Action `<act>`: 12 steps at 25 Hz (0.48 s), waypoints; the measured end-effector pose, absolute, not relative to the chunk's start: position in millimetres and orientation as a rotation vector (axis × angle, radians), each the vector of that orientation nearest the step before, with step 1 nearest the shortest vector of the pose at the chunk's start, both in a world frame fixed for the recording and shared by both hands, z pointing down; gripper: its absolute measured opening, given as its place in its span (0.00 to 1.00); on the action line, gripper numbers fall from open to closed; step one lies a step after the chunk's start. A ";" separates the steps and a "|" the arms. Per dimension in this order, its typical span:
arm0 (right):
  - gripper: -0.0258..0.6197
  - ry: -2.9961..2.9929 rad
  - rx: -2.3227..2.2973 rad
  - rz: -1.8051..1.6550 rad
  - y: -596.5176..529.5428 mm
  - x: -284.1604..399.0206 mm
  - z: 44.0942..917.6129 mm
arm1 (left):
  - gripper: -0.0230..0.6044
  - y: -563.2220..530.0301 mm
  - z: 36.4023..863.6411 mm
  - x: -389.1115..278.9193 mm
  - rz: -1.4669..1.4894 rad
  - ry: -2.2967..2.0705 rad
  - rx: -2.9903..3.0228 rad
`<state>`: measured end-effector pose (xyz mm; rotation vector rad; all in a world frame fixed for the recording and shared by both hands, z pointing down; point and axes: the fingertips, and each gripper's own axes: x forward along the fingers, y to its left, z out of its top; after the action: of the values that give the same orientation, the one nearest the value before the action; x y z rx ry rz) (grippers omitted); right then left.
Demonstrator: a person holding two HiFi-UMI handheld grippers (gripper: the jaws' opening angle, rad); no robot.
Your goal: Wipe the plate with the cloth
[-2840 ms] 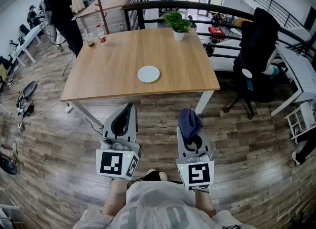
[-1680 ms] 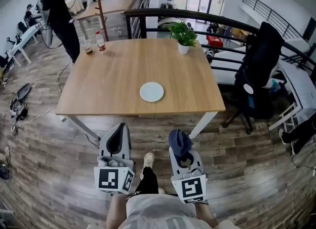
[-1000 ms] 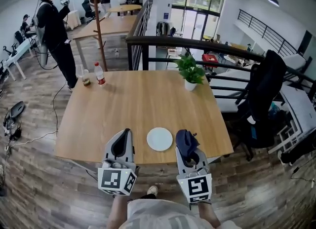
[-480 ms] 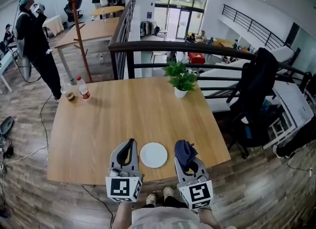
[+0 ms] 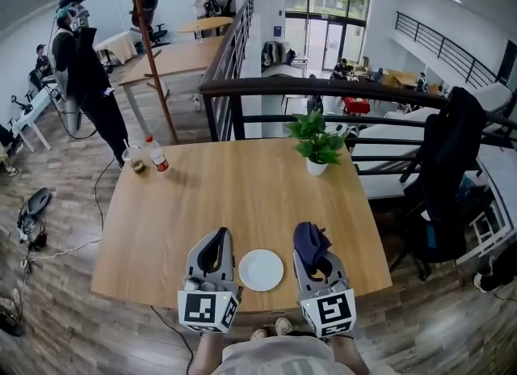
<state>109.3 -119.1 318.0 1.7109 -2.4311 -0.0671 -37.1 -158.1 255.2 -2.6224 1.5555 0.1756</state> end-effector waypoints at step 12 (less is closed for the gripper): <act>0.13 -2.494 1.621 -0.070 -137.5 114.2 323.5 | 0.05 -178.2 285.2 -36.4 0.174 1.705 -2.700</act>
<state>114.2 -137.5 323.5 1.6209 -2.4935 -0.0702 -36.4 -178.2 285.2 -2.7003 1.7049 0.1744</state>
